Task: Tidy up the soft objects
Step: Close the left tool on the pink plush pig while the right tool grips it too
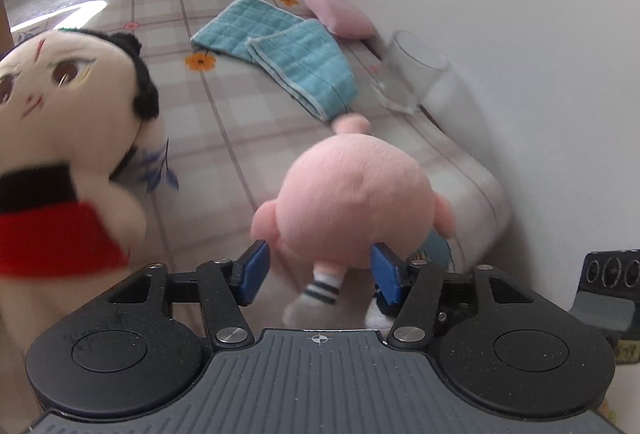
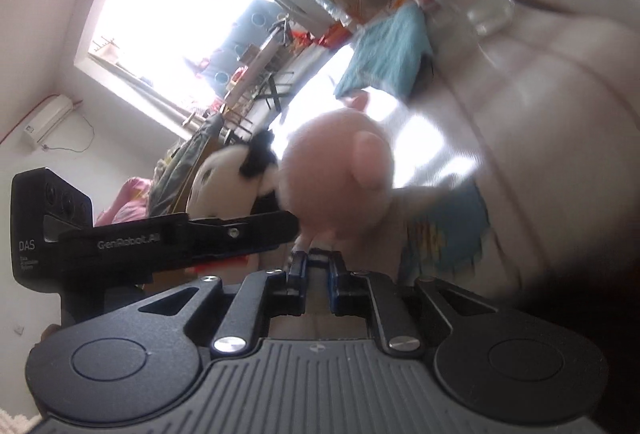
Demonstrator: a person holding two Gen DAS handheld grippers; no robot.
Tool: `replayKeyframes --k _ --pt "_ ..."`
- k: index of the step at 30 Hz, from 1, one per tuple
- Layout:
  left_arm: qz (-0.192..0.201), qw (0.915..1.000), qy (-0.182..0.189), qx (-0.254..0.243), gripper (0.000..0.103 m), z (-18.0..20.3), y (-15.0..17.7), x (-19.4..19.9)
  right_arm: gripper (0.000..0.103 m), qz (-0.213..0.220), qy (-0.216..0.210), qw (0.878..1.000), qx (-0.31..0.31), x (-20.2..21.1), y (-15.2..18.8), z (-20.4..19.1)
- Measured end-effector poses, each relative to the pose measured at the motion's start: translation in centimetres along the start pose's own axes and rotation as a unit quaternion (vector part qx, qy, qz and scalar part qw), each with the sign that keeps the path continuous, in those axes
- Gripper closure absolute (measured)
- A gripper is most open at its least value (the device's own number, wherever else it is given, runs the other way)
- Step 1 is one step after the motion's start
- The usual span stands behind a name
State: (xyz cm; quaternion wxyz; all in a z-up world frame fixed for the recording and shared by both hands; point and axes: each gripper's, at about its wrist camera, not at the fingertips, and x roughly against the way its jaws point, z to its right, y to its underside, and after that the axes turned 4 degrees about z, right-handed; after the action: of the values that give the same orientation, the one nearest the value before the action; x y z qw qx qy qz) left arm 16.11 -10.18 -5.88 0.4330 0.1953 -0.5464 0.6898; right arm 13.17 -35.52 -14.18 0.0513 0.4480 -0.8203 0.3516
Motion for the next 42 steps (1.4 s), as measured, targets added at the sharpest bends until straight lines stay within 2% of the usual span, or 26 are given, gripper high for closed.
replayKeyframes --k 2,4,5,8,9,10,17,22,24,30,36,38,42 --pt "0.004 1.0 0.006 -0.003 0.032 -0.1 0.7 0.6 0.088 0.01 0.027 0.999 0.015 1.2 0.6 -0.5" --pt "0.018 0.9997 0.002 -0.013 0.026 -0.1 0.9 1.0 0.081 0.023 0.049 0.998 0.03 2.5 0.8 -1.0" --pt "0.024 0.9995 0.001 -0.018 0.019 0.0 0.9 1.0 0.079 0.031 0.051 0.998 0.032 3.1 0.7 -1.1" --pt "0.035 0.999 0.012 -0.023 0.011 0.0 0.9 1.1 0.058 0.065 0.055 0.996 0.033 4.7 -0.2 -1.2" --pt "0.038 0.9989 0.015 -0.023 0.01 0.0 0.9 1.0 0.046 0.073 0.057 0.995 0.032 4.9 -0.6 -1.0" --pt "0.038 0.9989 0.016 -0.023 0.01 0.1 0.8 0.8 0.043 0.081 0.057 0.995 0.028 5.0 -1.0 -0.9" --pt "0.04 0.9987 0.0 -0.033 0.005 0.6 0.5 -0.5 0.04 0.092 0.049 0.995 -0.001 2.5 -4.5 0.4" --pt "0.053 0.9982 0.007 -0.028 0.002 0.0 0.2 0.0 0.028 0.105 0.049 0.993 -0.011 0.9 -6.7 0.8" --pt "0.052 0.9983 0.016 -0.022 0.001 -0.2 -0.2 0.0 0.026 0.1 0.055 0.993 -0.011 0.0 -7.3 1.1" --pt "0.036 0.9991 0.016 -0.013 0.002 -0.2 -1.3 -1.9 0.026 0.063 0.075 0.995 -0.002 -3.4 -7.8 1.9" --pt "0.023 0.9994 0.016 -0.019 0.004 0.5 -1.9 -4.1 0.026 0.045 0.065 0.997 0.013 -4.4 -8.0 0.9" --pt "0.021 0.9994 0.005 -0.026 0.005 0.9 -1.8 -4.4 0.027 0.04 0.064 0.997 0.022 -4.4 -8.1 0.4" --pt "0.024 0.9993 -0.005 -0.028 0.009 0.7 -1.6 -4.7 0.036 0.029 0.058 0.997 0.047 -4.1 -8.0 -0.7"
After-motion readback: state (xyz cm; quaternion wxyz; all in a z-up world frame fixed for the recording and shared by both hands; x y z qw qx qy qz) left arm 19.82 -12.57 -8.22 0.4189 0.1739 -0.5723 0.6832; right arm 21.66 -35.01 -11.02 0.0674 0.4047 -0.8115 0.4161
